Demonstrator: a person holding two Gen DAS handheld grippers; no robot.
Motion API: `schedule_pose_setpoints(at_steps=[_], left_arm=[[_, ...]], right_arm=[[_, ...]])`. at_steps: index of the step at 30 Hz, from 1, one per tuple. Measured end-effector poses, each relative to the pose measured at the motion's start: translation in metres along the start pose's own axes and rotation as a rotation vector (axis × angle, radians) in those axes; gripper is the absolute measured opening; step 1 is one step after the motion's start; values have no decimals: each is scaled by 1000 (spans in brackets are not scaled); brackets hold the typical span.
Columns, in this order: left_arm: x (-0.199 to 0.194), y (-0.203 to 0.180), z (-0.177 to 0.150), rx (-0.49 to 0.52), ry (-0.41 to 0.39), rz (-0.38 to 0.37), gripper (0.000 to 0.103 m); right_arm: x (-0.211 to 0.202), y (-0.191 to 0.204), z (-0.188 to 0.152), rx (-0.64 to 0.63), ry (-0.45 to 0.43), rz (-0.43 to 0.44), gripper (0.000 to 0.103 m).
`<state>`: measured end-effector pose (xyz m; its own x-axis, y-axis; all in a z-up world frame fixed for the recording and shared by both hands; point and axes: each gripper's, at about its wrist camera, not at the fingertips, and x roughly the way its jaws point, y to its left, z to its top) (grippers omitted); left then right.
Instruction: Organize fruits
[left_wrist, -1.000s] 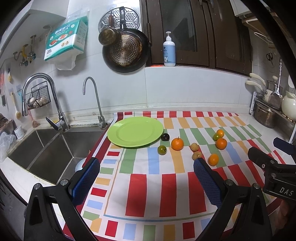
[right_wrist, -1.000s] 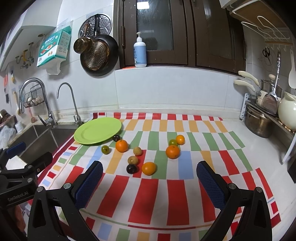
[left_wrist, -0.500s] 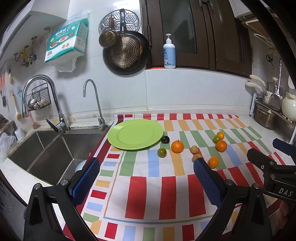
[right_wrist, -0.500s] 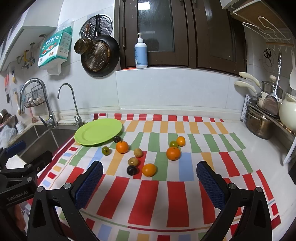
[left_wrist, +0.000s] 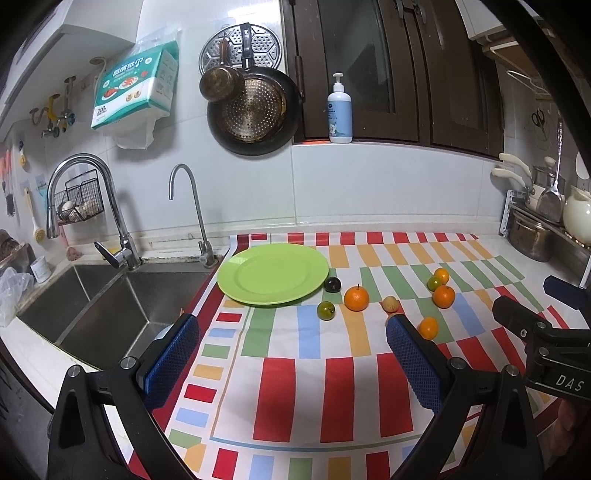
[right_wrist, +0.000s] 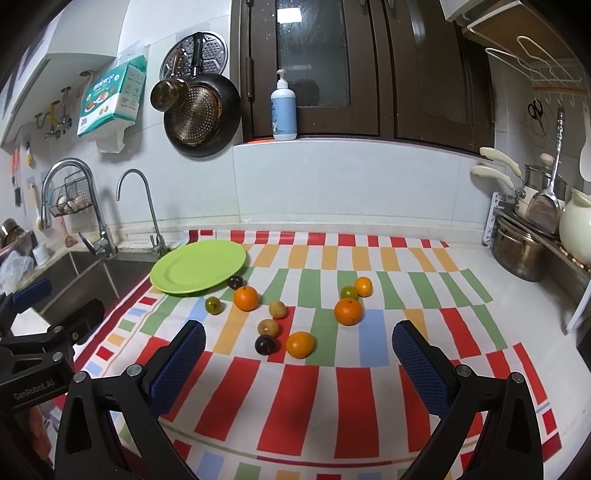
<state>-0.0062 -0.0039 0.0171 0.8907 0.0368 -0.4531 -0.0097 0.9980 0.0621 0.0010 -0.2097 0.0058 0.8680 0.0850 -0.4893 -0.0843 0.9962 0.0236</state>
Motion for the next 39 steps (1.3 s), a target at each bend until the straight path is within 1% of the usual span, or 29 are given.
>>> schedule_pose_setpoints(at_steps=[14,19,24,29,31,32,36,39], left_arm=[[1,0,1,1,1,-3,103],[8,-3,3,5,11,-10,103],[20,-9,4,22,34,-31,103],[29,-19,2,56,38,-57,103],[35,-25,1,79,42,-82,103],[36,-28,0,89,41,-87,102],[44,-40,0,145,20,-120,93],[52,-46,-1,175,18,-152,86]], right_arm=[[0,2,0,0,0,1,102],[3,1,1,-1,4,3,102],[10,-2,3,-8,13,5,102],[21,-9,4,-22,30,10,102],[27,-12,3,-37,39,12,102],[30,-13,3,-45,46,16,102],[42,-15,2,-113,59,34,102],[52,-17,2,-168,79,57,98]])
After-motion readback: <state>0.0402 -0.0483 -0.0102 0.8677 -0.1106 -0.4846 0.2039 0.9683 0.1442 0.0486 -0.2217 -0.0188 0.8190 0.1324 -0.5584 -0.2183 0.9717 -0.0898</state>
